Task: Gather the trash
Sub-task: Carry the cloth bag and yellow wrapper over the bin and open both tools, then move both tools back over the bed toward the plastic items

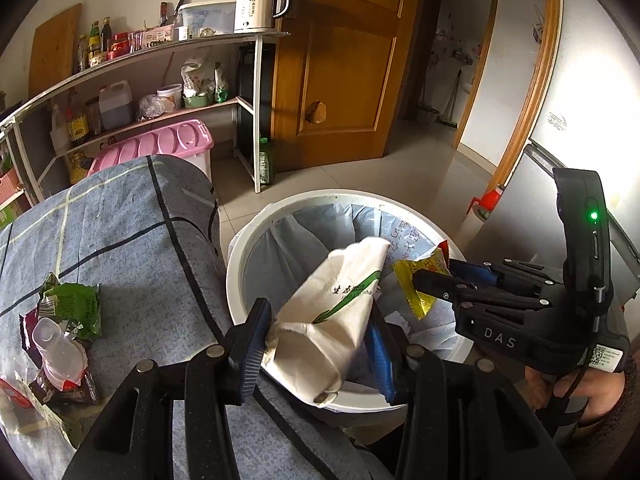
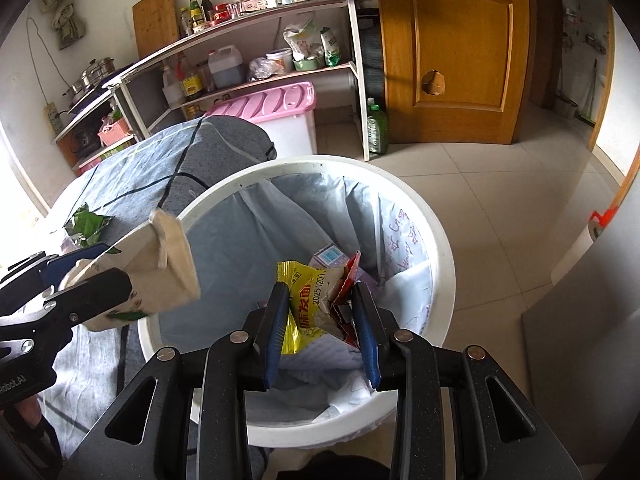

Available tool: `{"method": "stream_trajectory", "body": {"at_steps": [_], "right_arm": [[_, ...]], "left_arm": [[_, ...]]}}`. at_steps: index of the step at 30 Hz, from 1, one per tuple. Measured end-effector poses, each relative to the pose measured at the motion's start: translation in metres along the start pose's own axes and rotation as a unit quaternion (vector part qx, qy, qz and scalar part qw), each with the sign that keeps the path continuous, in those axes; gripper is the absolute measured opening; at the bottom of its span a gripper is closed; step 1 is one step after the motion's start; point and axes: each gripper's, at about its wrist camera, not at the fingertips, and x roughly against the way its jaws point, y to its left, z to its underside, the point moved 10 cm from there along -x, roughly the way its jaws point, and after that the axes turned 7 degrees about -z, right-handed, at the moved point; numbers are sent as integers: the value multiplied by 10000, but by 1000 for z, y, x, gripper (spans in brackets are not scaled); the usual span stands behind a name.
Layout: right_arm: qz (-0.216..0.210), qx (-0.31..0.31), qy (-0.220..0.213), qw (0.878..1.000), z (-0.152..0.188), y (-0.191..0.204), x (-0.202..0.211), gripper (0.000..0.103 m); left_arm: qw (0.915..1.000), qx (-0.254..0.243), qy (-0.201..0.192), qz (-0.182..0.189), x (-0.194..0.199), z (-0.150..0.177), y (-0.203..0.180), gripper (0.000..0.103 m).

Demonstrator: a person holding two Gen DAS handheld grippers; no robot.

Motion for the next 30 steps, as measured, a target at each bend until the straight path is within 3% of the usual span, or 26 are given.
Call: {"method": "stream_trajectory", "body": {"at_steps": [2, 3, 5, 14, 30], "right_arm": [[17, -13, 6, 10000, 0, 1, 0, 39], [23, -26, -13, 10000, 0, 1, 0, 49], [31, -70, -58, 10000, 1, 1, 1, 59], [1, -18, -108, 9999, 1, 11, 7, 59], [-297, 158, -320, 9989, -6, 54, 21, 59]], "left_arm": [[10000, 8, -19, 0, 1, 0, 1, 46], [10000, 19, -26, -14, 1, 0, 0, 48], [10000, 58, -42, -1, 2, 0, 2, 53], [9998, 142, -142, 26, 15, 2, 8, 55], [9971, 491, -422, -409, 54, 12, 59, 55]]}}
